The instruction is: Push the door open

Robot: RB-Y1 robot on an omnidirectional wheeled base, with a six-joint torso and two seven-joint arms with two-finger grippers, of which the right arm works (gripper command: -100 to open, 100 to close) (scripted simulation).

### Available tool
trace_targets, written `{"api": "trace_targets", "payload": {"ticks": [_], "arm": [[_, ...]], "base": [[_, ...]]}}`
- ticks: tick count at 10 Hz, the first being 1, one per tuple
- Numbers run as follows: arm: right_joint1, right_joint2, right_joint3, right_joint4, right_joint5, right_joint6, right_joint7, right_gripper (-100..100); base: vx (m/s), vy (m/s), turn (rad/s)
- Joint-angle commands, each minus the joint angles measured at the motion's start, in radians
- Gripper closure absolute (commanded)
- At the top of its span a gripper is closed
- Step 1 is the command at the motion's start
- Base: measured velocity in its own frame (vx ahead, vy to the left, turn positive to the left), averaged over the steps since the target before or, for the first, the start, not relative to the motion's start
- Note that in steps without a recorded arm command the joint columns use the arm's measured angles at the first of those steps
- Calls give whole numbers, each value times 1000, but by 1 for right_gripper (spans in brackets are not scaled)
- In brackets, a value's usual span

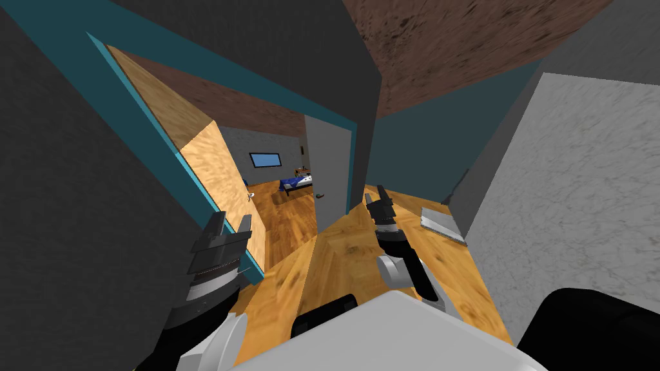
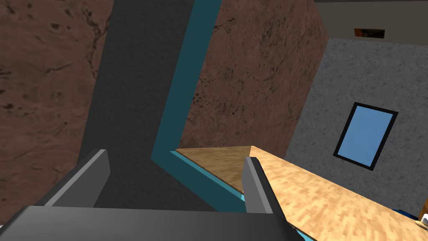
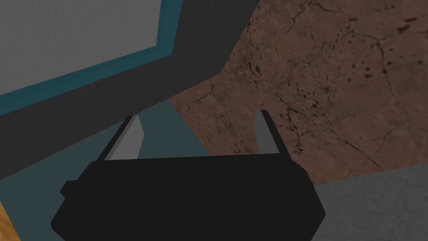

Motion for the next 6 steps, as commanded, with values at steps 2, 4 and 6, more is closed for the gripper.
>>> {"api": "trace_targets", "payload": {"ticks": [2,4,6], "arm": [[-17,-10,13,50,3,-13,-4,-100],[-32,-18,23,92,6,-25,-7,-100],[-46,-24,33,132,9,-36,-10,-100]], "base": [[122,-2,-15],[150,-25,-8],[91,3,-11]]}}
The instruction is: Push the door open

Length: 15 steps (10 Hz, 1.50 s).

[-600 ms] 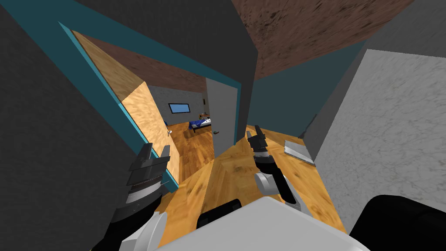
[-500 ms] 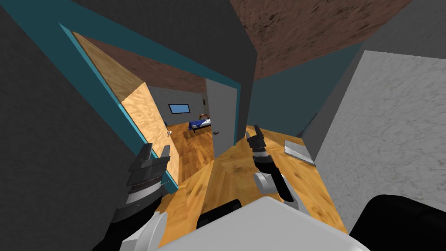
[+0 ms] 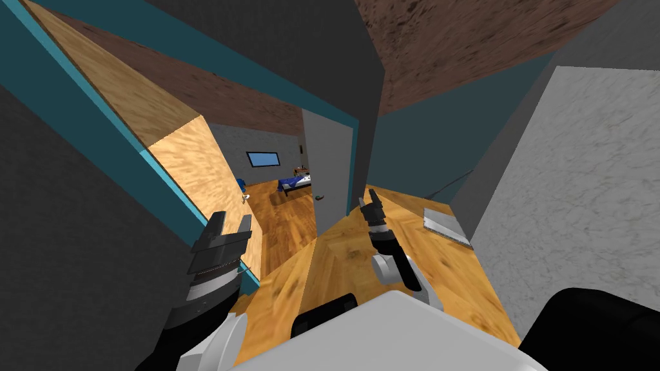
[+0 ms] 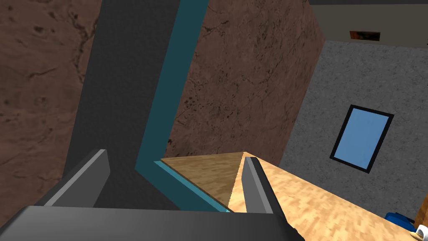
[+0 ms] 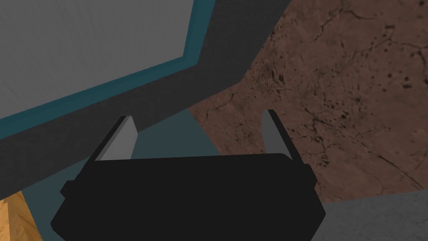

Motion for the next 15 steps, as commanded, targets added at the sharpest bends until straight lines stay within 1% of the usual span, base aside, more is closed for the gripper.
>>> {"api": "trace_targets", "payload": {"ticks": [1,2,5,9,15], "arm": [[-6,-4,11,30,3,-11,-2,-100],[-22,-11,23,73,6,-23,-5,-100],[-48,-21,41,149,11,-44,-11,-100],[-88,-35,70,264,18,-75,-20,-100],[-156,-53,119,452,31,-128,-34,-100]], "base": [[86,-7,-13],[124,-21,-26],[119,-8,-11],[101,-10,-16],[96,-8,-17]]}}
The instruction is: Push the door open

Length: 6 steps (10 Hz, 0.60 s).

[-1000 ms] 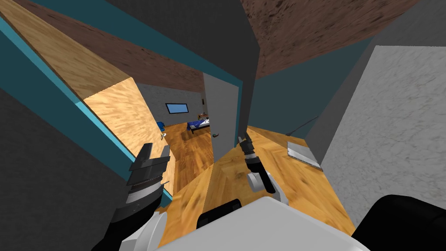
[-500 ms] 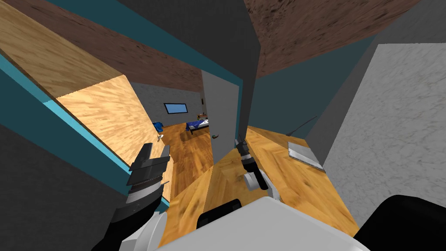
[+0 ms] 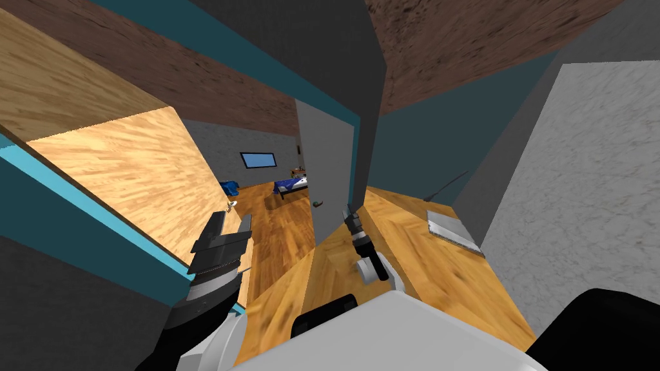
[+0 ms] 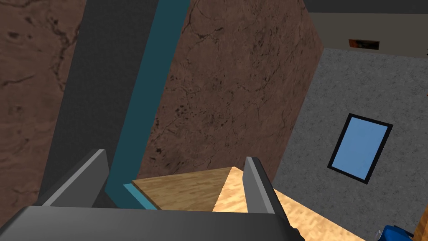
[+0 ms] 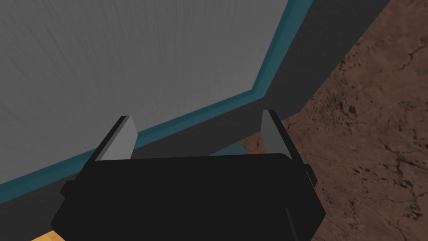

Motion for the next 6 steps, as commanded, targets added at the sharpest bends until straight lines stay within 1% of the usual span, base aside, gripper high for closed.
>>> {"api": "trace_targets", "payload": {"ticks": [1,3,4,5,6], "arm": [[-16,-3,2,34,0,-8,-4,-100],[-40,-9,19,95,4,-26,-9,-100],[-40,-9,19,103,4,-26,-9,-100],[-52,-11,27,137,7,-36,-11,-100],[-64,-14,36,161,9,-45,-14,-100]], "base": [[69,-11,-5],[67,-10,-18],[65,-2,-1],[61,4,-10],[76,-18,-25]]}}
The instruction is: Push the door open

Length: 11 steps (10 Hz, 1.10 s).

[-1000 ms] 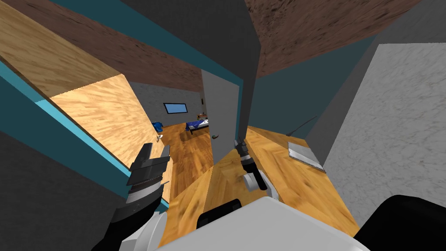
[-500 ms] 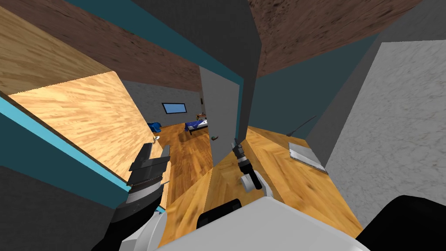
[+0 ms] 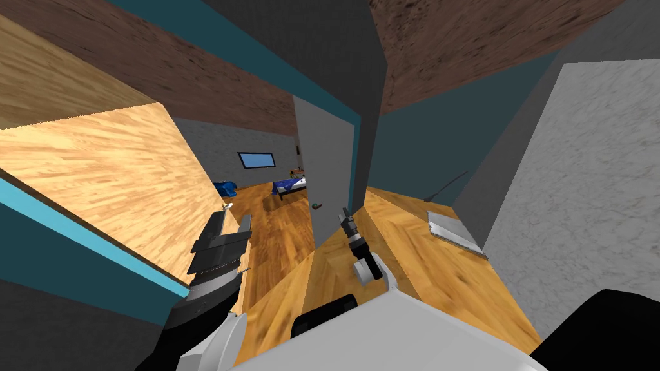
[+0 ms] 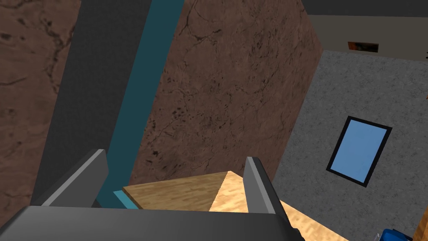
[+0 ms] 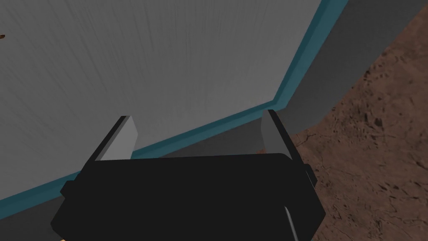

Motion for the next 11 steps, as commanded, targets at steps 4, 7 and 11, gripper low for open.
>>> {"api": "trace_targets", "payload": {"ticks": [4,7,11], "arm": [[-34,-5,23,101,6,-29,-6,-100],[-59,-9,41,172,11,-48,-11,-100],[-96,-14,67,277,18,-77,-19,-100]], "base": [[65,-9,-10],[67,-10,-12],[63,-2,-13]]}}
